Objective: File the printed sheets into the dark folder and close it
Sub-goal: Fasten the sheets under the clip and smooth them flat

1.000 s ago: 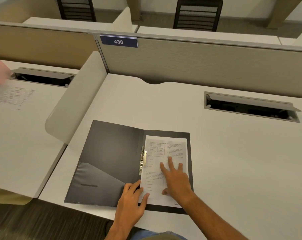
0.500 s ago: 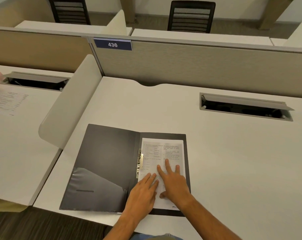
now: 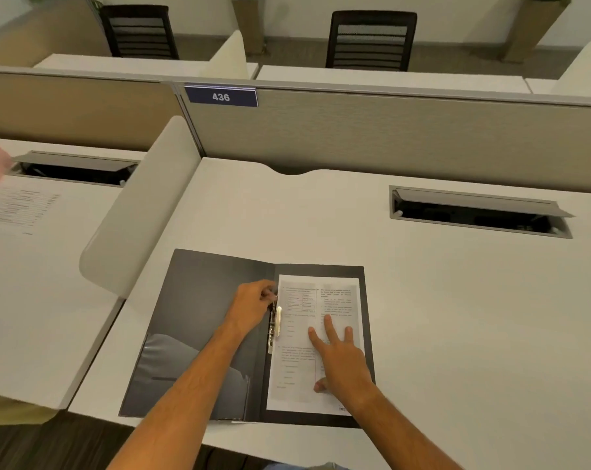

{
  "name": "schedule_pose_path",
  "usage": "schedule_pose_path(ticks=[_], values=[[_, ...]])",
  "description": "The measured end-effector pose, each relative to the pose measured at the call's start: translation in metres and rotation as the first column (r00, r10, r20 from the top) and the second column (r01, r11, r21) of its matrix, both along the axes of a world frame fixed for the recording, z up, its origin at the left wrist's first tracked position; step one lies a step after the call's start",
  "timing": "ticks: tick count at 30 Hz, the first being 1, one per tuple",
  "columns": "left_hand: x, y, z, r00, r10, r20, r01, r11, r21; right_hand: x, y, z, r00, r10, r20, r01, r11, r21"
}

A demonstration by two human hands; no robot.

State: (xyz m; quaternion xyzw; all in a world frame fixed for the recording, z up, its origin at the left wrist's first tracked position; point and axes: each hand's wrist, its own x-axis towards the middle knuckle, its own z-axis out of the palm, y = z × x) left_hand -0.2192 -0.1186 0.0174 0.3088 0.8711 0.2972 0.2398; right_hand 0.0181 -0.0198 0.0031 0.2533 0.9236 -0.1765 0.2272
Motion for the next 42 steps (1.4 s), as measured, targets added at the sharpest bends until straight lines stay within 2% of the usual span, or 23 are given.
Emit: schedule_pose_path(ticks=[5,10,15,24,27,30,36,42], values=[[0.01,-0.01,0.007,0.998,0.027,-0.048,-0.025,0.999,0.046,0.001,0.0,-0.002,1.0,-0.011,-0.002,0.011,1.0,-0.003],[0.036,-0.035,0.01,0.993,0.113,-0.01,-0.112,0.989,0.101,-0.001,-0.001,-0.001,1.0,-0.012,0.004,0.012,1.0,-0.006],[0.061,-0.056,-0.002,0.992,0.126,-0.021,-0.125,0.99,0.058,-0.001,-0.001,-0.002,1.0,-0.014,-0.001,0.014,1.0,-0.001],[0.085,-0.085,-0.023,0.965,0.026,-0.261,-0.015,0.999,0.045,-0.001,-0.001,-0.002,1.0,-0.026,0.006,0.026,1.0,-0.013],[0.093,-0.09,-0.028,0.937,0.041,-0.347,-0.025,0.998,0.051,-0.001,-0.001,-0.001,1.0,-0.023,0.007,0.023,1.0,-0.016],[0.095,-0.094,-0.03,0.927,0.047,-0.373,-0.033,0.998,0.044,-0.001,-0.001,0.001,1.0,-0.023,0.007,0.023,1.0,-0.021],[0.098,-0.101,-0.039,0.921,-0.045,-0.386,0.034,0.999,-0.036,-0.001,-0.001,0.004,1.0,-0.024,0.004,0.024,0.999,-0.024],[0.099,-0.101,-0.04,0.86,-0.114,-0.497,0.079,0.993,-0.092,-0.001,-0.001,0.004,1.0,-0.019,0.007,0.019,1.0,-0.02]])
